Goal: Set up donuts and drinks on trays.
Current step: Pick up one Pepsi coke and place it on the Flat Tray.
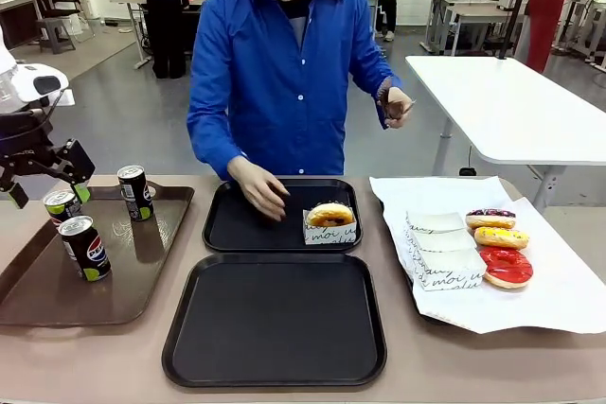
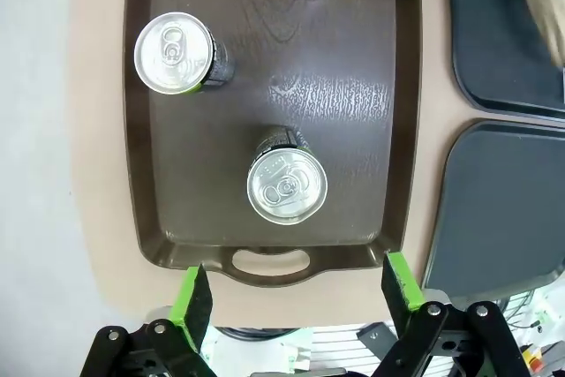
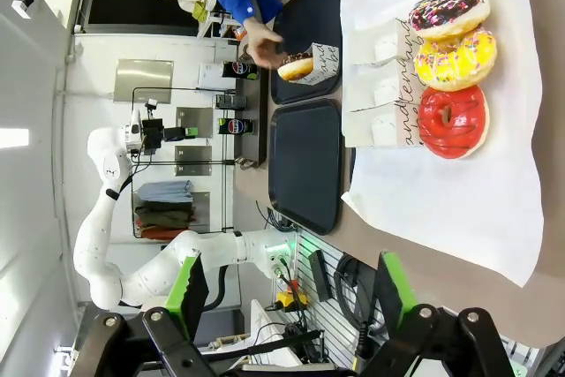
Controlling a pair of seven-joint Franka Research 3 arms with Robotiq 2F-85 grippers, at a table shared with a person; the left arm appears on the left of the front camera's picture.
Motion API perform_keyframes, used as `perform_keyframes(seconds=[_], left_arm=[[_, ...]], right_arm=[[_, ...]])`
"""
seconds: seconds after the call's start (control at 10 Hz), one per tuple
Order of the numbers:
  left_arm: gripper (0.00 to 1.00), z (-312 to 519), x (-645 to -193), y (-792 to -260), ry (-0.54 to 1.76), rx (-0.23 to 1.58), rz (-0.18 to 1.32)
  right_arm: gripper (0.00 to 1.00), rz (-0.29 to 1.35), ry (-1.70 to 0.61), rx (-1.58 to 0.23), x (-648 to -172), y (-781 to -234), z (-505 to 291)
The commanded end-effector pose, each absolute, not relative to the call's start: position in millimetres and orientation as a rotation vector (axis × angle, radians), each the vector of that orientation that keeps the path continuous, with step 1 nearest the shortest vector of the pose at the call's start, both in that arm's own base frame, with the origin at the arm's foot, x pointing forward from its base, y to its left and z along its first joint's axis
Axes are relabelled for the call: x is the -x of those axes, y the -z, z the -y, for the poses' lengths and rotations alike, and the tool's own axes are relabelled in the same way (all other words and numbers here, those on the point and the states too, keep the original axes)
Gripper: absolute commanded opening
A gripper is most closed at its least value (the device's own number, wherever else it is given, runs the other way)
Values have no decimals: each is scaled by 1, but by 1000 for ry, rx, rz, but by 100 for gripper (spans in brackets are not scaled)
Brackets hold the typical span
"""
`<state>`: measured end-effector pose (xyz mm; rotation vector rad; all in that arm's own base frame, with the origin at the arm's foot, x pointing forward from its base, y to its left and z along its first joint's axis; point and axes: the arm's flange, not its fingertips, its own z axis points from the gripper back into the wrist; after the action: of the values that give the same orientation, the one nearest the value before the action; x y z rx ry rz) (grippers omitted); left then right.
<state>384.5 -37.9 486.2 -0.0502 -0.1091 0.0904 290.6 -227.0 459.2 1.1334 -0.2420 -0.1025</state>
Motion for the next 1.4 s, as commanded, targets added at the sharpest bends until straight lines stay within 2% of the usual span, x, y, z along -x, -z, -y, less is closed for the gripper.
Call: perform_keyframes(seconds=[0.0, 0.2, 0.4, 0.7, 1.0, 1.3], left_arm=[[100, 39, -383, -486, -93, 37, 98], [100, 38, -384, -486, -89, 52, 107], [100, 43, -395, -461, -19, -40, 150], [100, 44, -394, -437, -28, -82, 181], [100, 41, -407, -427, -31, -46, 110], [100, 42, -403, -419, -38, -19, 98]], right_arm=[[100, 250, 93, -1148, -290, -459, 228], [100, 250, 93, -1148, -290, -459, 228], [100, 250, 93, -1148, -290, -459, 228], [100, 250, 93, -1148, -290, -459, 228], [100, 250, 93, -1148, -290, -459, 228], [100, 250, 93, -1148, -290, -459, 228]])
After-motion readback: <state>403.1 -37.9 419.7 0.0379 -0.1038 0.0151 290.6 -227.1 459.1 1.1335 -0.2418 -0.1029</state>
